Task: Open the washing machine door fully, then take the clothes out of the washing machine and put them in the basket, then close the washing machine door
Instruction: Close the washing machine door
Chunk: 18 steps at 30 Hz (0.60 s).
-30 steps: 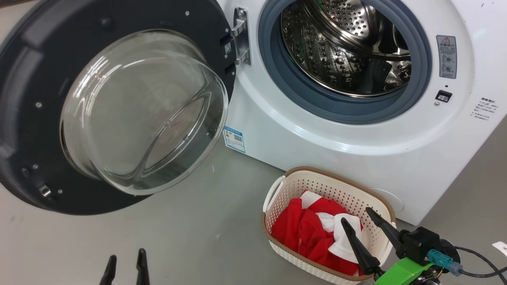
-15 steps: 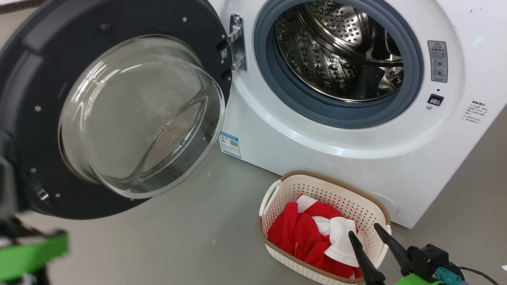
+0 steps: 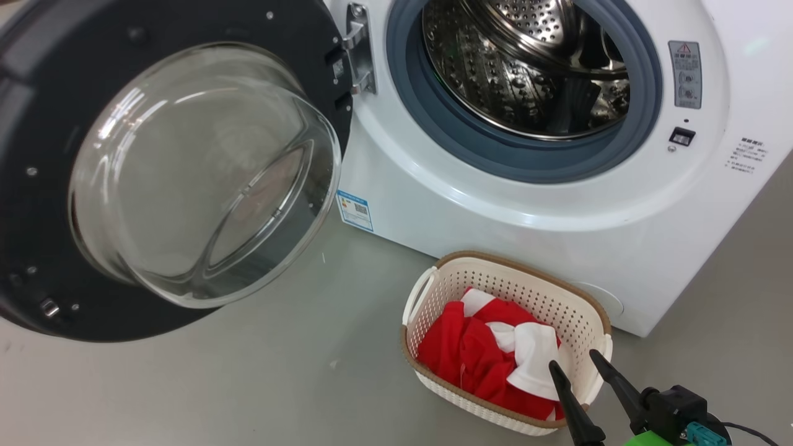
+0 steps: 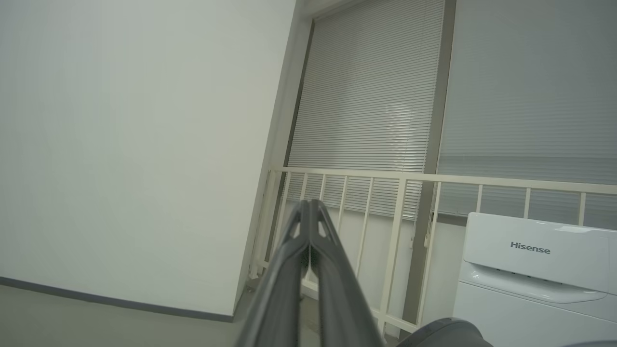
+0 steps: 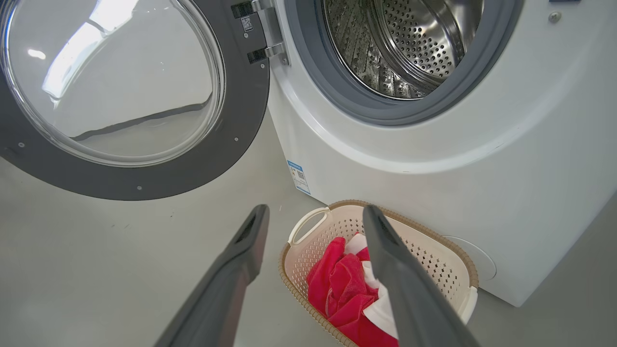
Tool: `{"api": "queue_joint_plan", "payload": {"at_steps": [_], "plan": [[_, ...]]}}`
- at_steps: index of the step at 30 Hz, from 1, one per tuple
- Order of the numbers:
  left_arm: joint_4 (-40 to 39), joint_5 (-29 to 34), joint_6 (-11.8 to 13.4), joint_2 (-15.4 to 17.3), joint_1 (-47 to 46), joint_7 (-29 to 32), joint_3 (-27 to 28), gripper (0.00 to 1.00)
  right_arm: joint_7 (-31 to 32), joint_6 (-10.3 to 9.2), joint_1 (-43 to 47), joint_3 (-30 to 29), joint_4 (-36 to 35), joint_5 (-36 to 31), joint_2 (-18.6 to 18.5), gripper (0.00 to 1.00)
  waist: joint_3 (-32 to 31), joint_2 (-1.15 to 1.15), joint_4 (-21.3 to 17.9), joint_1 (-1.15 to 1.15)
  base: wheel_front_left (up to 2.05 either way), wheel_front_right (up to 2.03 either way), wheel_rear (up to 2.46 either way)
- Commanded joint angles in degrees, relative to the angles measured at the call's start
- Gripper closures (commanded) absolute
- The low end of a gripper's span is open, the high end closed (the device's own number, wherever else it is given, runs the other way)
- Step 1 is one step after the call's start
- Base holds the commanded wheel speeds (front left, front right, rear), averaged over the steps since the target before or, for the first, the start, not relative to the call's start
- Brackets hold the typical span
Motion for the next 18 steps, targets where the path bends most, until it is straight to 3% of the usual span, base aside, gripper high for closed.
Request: {"api": "queue_joint_plan", "payload": {"at_steps": [1,8,13,18], "plan": [[3.29,-2.37,-0.3,5.33,-3.51,2.39,1.19,1.0,-0.36,0.35,-1.67,1.35,-1.34,-0.66,-0.25,0.0,1.14,0.0,-0.82,0.0,0.0,0.0,0.0],[23.83,-14.47,-0.31,10.55,-12.12,17.22,-0.94,1.0,-0.36,0.35,-2.98,1.87,-0.89,-1.18,0.16,0.0,3.08,0.0,-1.49,0.0,0.0,0.0,0.0],[31.28,-20.19,-0.31,12.79,-14.46,29.3,-3.78,1.0,-0.36,0.35,-3.44,2.23,-0.69,-1.3,0.29,0.0,3.93,0.0,-1.73,0.0,0.0,0.0,0.0],[33.34,-24.07,-0.31,13.45,-14.51,39.38,-6.68,1.0,-0.36,0.35,-3.87,2.5,-0.53,-1.29,0.29,0.0,4.35,0.0,-2.05,0.0,0.0,0.0,0.0]]}}
